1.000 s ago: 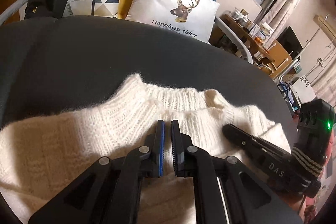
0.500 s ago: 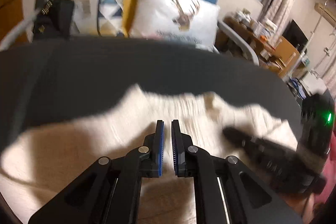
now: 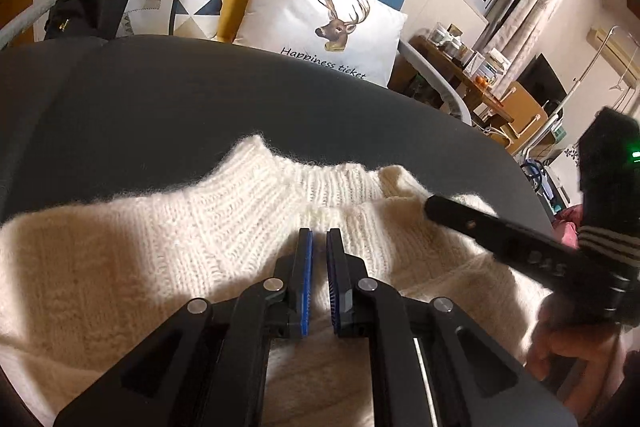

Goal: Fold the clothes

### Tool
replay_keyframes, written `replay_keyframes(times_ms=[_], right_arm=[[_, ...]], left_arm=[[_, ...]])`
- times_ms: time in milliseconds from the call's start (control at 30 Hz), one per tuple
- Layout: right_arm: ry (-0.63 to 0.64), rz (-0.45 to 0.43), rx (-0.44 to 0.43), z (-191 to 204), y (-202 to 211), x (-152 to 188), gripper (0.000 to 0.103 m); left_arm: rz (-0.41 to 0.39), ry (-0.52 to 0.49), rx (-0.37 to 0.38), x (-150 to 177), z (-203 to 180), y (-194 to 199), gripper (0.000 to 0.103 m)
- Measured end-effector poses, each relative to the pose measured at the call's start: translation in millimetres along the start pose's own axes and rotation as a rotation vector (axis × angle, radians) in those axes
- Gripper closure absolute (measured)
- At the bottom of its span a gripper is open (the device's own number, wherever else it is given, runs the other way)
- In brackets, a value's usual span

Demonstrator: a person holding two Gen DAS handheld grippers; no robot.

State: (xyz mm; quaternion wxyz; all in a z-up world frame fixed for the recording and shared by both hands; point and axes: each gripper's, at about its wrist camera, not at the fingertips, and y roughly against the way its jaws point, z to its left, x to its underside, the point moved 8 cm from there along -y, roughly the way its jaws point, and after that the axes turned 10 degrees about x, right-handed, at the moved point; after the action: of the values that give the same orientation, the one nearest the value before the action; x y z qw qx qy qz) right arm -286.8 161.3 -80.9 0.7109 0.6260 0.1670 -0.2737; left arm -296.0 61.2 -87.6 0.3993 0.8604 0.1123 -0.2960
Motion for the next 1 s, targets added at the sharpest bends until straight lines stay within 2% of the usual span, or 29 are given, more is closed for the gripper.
replay_keyframes(times_ms=[233,300,500,600,667,733,800,900,1000], right_arm=[[0.156,-0.020,0.043,21,-18,1,0.095],[0.161,-0.043,0.039,22,-19,2,0.094],[-0.029,-0.105,-0.115,-4,-8,3,0.095],[-0.158,-0.188,-0.219,-25,11,3,0.092],[-0.194,-0.198,-0.247,-30,15,3,0.092],[-0.176,-0.171,-0.227,-25,12,4,0.092],[-0.105,-0.123,-0.188,-11,4,6,0.093],[0.009,-0.059,-0.101,7,-8,8,0.093],[0.120,-0.040,-0.007,20,-13,6,0.093]], left_arm=[[-0.007,-0.002,-0.001,0,1,0,0.095],[-0.009,0.003,0.003,0,2,0,0.095],[-0.016,0.013,0.015,0,2,0,0.095],[-0.018,0.018,0.020,0,2,1,0.095],[-0.020,0.020,0.022,0,2,1,0.095],[-0.021,0.022,0.025,0,3,1,0.095],[-0.024,0.027,0.031,0,3,1,0.095],[-0.027,0.032,0.035,0,4,1,0.095],[-0.030,0.033,0.035,0,3,1,0.095]])
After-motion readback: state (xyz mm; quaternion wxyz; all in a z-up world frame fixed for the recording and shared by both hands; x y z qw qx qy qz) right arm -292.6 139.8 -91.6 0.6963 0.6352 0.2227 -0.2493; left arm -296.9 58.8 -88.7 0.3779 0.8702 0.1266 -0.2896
